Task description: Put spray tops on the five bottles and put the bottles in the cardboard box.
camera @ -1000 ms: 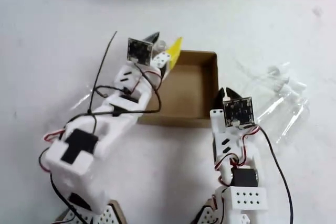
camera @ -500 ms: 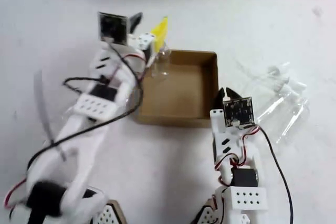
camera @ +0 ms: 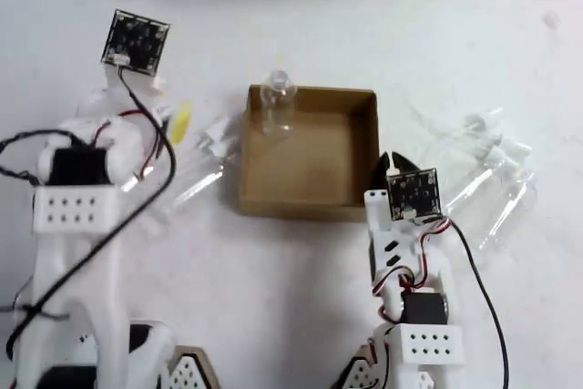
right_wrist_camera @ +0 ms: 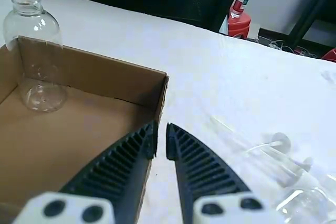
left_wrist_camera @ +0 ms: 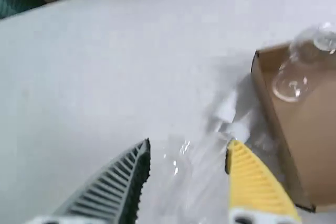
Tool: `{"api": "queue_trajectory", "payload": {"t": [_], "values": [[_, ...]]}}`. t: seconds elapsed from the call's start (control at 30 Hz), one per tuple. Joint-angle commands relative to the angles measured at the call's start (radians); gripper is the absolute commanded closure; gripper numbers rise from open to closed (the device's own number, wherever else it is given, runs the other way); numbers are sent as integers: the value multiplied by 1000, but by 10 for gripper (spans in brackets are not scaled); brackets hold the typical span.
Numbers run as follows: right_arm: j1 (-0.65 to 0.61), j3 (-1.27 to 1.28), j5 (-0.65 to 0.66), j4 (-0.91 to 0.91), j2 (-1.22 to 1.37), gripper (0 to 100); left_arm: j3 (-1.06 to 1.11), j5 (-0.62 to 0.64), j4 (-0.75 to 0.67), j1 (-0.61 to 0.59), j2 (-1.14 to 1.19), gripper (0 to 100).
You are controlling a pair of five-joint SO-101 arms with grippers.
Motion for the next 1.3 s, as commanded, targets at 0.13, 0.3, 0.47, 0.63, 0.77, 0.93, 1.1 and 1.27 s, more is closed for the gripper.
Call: {"api": "queue_trajectory", "payload": {"t": [0.13, 0.3, 0.47, 0.63, 0.77, 0.93, 1.1, 1.27], "values": [[5, 11, 5, -19, 5, 981, -281, -132, 350, -27, 325, 781], [5, 11, 5, -19, 5, 981, -557, -402, 506, -104, 541, 782], [5, 11, 5, -19, 5, 981, -786, -474, 516, -197, 776, 782], [5, 11, 5, -19, 5, 981, -962, -440, 669, -206, 980, 782], [5, 11, 5, -19, 5, 981, -1083, -445, 741, -159, 1090, 782], [5, 11, 5, -19, 5, 981, -1128, -551, 743, -81, 1145, 782], [5, 11, 5, -19, 5, 981, -1129, -643, 707, -27, 1133, 779], [5, 11, 5, -21, 5, 981, -1129, -649, 614, -58, 1185, 778]]}}
